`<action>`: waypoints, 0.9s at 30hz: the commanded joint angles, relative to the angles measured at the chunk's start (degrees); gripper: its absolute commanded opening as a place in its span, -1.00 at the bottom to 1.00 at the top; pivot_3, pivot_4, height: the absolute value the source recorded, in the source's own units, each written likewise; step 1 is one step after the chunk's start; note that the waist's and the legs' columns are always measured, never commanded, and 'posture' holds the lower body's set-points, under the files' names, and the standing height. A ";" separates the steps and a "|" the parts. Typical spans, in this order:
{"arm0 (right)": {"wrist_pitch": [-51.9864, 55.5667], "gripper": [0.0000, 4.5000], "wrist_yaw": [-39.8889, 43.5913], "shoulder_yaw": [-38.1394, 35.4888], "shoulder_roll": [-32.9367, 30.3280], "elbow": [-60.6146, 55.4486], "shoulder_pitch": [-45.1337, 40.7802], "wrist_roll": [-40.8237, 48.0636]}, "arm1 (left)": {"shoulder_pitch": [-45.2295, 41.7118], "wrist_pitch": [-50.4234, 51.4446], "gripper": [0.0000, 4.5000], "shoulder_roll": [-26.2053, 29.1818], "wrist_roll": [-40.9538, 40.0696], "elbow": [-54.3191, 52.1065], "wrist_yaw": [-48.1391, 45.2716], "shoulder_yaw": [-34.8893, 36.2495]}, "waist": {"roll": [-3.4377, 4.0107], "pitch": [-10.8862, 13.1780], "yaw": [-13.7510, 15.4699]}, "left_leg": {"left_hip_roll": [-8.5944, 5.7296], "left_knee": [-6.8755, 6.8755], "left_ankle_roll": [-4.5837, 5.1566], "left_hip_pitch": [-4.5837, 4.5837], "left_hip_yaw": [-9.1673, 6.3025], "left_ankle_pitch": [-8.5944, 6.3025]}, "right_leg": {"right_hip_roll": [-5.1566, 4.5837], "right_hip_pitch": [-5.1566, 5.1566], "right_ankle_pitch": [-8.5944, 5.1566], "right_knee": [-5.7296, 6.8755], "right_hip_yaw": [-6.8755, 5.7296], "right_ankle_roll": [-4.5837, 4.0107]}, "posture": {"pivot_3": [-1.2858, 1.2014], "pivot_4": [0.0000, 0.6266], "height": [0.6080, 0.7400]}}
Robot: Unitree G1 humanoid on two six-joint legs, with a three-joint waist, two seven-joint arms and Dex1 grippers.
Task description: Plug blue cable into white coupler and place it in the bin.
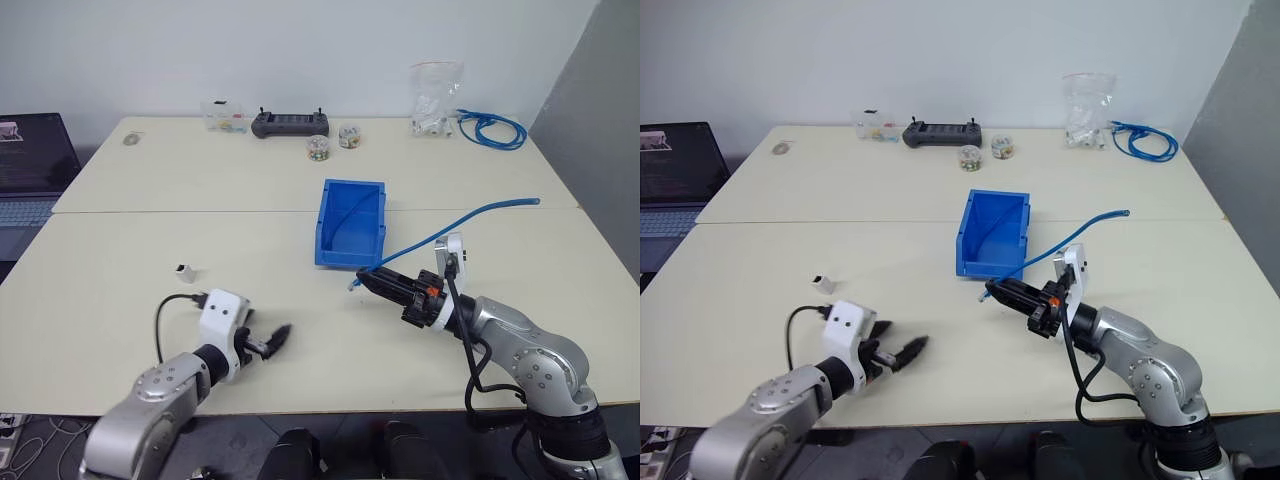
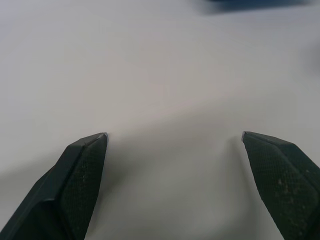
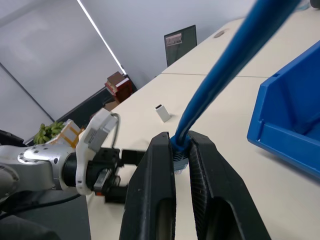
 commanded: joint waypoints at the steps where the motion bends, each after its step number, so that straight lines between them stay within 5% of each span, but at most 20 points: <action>1: -0.97 -0.95 1.97 -0.12 -0.42 -0.32 -1.47 -0.68 | -3.86 -2.13 1.00 -5.58 5.28 3.32 10.58 4.91 | -0.01 -0.01 0.32 | 0.00 0.00 0.00 0.01 0.00 0.00 | 0.01 0.00 -0.01 0.03 -0.02 0.01 | 0.03 -0.52 1.00; 8: -0.04 -0.95 4.08 -0.58 -2.00 1.16 -3.49 -1.24 | -14.34 -2.75 1.00 -16.76 9.70 13.13 23.77 9.30 | -0.17 -0.10 0.62 | -0.09 0.05 0.00 -0.03 0.02 0.00 | -0.01 0.03 0.08 0.01 -0.02 -0.02 | 0.03 -0.52 1.00; 27: 0.94 -0.95 6.39 -2.58 -5.11 2.85 -5.28 -1.49 | -31.43 -10.04 1.00 -28.34 16.67 27.35 43.95 14.58 | -0.21 -0.11 0.60 | -0.11 0.07 -0.04 -0.01 0.05 0.02 | 0.00 0.05 0.09 0.08 -0.03 0.04 | 0.03 -0.52 1.00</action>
